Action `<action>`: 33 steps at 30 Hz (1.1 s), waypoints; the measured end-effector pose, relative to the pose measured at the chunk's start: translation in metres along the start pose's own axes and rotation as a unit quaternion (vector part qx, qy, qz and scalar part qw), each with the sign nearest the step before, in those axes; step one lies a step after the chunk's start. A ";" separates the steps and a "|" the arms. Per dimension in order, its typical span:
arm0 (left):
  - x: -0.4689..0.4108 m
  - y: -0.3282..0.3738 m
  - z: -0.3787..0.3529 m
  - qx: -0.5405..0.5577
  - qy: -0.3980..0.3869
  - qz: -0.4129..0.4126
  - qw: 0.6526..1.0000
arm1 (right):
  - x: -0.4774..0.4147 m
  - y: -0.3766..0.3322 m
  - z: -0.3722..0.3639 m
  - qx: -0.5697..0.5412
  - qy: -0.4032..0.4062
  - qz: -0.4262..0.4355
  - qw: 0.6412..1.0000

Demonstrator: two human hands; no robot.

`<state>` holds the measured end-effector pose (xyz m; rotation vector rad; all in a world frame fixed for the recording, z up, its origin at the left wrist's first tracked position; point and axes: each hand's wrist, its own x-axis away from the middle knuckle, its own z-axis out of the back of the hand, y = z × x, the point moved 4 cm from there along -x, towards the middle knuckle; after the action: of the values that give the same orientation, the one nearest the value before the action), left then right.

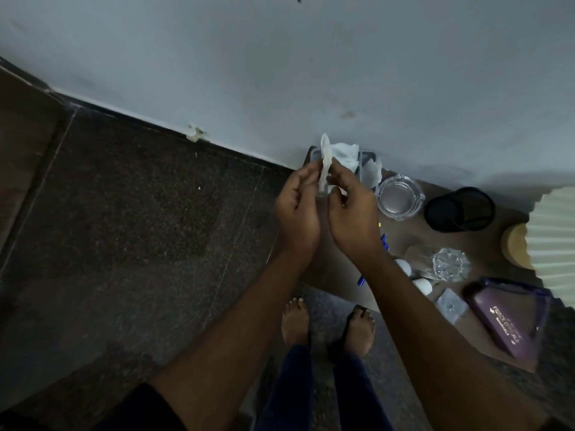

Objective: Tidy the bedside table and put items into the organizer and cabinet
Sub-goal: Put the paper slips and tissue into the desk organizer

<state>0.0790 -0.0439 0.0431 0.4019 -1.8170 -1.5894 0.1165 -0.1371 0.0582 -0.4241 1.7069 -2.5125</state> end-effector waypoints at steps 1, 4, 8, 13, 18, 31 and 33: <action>-0.003 0.000 -0.003 0.012 0.000 0.005 1.000 | -0.004 -0.001 0.001 0.011 -0.002 0.006 1.000; -0.014 -0.002 -0.008 0.040 0.004 0.023 0.999 | -0.018 0.002 -0.001 0.035 -0.020 0.028 0.999; -0.025 -0.010 -0.011 0.035 0.011 0.055 0.998 | -0.031 0.015 -0.006 0.074 -0.027 0.024 0.997; -0.034 -0.024 -0.013 -0.015 -0.003 0.084 0.996 | -0.038 0.033 -0.012 0.102 -0.032 0.010 0.994; -0.039 -0.033 -0.011 -0.031 -0.015 0.100 0.994 | -0.039 0.042 -0.015 0.124 -0.033 0.028 0.991; -0.043 -0.029 -0.001 -0.059 0.003 0.080 0.995 | -0.040 0.047 -0.014 0.118 -0.017 0.021 0.993; -0.041 -0.025 0.005 -0.071 0.016 0.072 0.995 | -0.034 0.045 -0.009 0.097 0.012 0.018 0.995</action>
<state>0.1002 -0.0193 0.0068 0.2239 -1.6592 -1.5900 0.1428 -0.1387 0.0077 -0.3450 1.4458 -2.6343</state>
